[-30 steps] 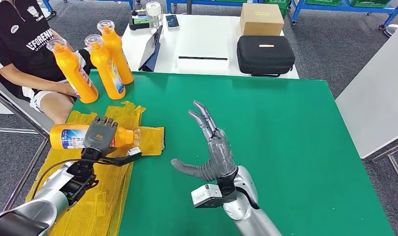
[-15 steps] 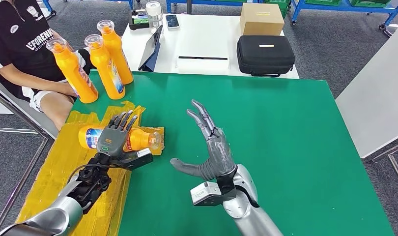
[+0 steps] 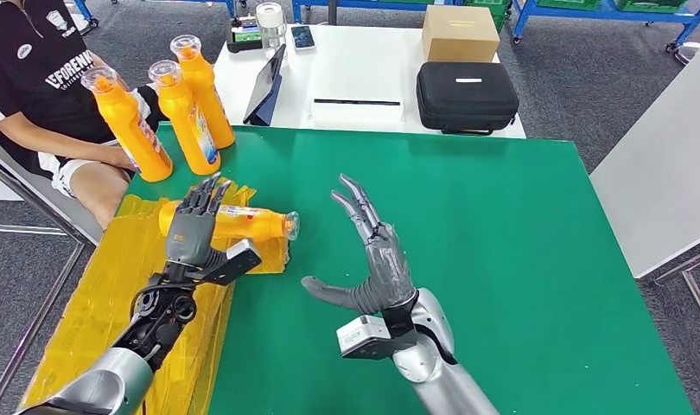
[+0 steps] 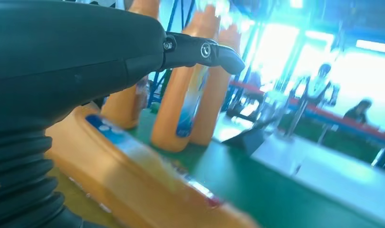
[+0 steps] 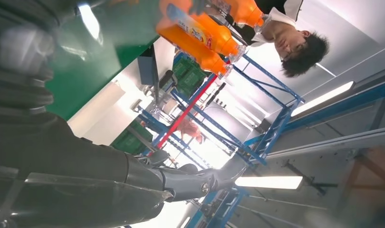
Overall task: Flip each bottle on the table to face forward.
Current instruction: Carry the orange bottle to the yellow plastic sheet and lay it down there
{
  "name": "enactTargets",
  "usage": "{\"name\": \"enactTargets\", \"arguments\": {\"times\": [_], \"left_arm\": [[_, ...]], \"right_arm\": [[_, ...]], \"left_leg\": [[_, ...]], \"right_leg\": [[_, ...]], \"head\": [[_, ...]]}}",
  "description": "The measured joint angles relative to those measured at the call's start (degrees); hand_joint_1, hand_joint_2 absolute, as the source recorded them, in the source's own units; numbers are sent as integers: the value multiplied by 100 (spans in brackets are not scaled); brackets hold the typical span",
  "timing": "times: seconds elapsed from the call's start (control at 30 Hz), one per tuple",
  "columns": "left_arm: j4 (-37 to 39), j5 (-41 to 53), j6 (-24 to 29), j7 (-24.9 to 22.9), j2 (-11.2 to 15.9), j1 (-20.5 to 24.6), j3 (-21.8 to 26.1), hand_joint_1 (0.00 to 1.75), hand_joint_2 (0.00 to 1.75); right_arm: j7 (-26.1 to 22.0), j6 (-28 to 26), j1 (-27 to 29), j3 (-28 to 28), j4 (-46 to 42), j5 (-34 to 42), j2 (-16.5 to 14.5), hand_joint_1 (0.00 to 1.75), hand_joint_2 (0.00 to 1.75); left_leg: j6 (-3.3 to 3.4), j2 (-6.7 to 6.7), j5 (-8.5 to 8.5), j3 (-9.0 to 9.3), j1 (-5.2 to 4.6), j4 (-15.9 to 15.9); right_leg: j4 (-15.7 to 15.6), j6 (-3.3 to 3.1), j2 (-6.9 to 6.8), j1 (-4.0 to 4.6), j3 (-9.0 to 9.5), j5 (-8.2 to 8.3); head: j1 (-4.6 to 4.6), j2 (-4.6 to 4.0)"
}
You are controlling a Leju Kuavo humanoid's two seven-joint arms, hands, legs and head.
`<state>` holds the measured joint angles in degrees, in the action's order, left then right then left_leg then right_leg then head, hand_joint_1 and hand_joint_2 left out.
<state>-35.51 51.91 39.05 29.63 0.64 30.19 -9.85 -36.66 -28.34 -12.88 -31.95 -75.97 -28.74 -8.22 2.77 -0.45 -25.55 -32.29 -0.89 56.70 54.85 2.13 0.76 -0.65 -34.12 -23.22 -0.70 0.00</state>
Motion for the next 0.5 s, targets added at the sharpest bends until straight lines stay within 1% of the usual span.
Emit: {"name": "enactTargets", "arguments": {"times": [0.17, 0.27, 0.33, 0.4, 0.5], "left_arm": [[-756, -217, -40, -59, -20, -106, 3, 0, 175], [-1002, -247, -52, -86, -20, -140, 2, 0, 175], [-1144, -423, -136, -36, -20, -170, 2, 0, 175], [-1334, -912, -495, 128, -22, -212, 2, 0, 175], [-1801, -2047, -1551, 441, -35, -331, 3, 0, 175]], "right_arm": [[7, -4, 0, 74, 0, 15, 0, 0, 175], [8, -8, 0, 92, 0, 15, 0, 0, 175], [10, -36, 0, 98, -1, 16, 0, 0, 175], [13, -105, 4, 112, -10, 51, 3, 0, 175], [-7, -176, 44, 186, -111, 344, 25, 0, 175]], "left_leg": [[0, 0, 0, -1, 0, 0], [0, 0, 0, -1, 0, 0], [0, 0, 0, 0, 0, 0], [0, 1, 0, 0, 0, 0], [0, 0, 0, 0, 0, 0]], "right_leg": [[0, 0, 0, 0, 0, 0], [-1, 0, 0, 0, 0, 0], [-1, 0, 0, 1, -1, 0], [-1, 0, 0, 1, -1, 0], [0, 0, 0, 1, -1, 0]], "head": [[1, 0], [1, 0], [0, 0], [-1, 0], [0, 0]]}}
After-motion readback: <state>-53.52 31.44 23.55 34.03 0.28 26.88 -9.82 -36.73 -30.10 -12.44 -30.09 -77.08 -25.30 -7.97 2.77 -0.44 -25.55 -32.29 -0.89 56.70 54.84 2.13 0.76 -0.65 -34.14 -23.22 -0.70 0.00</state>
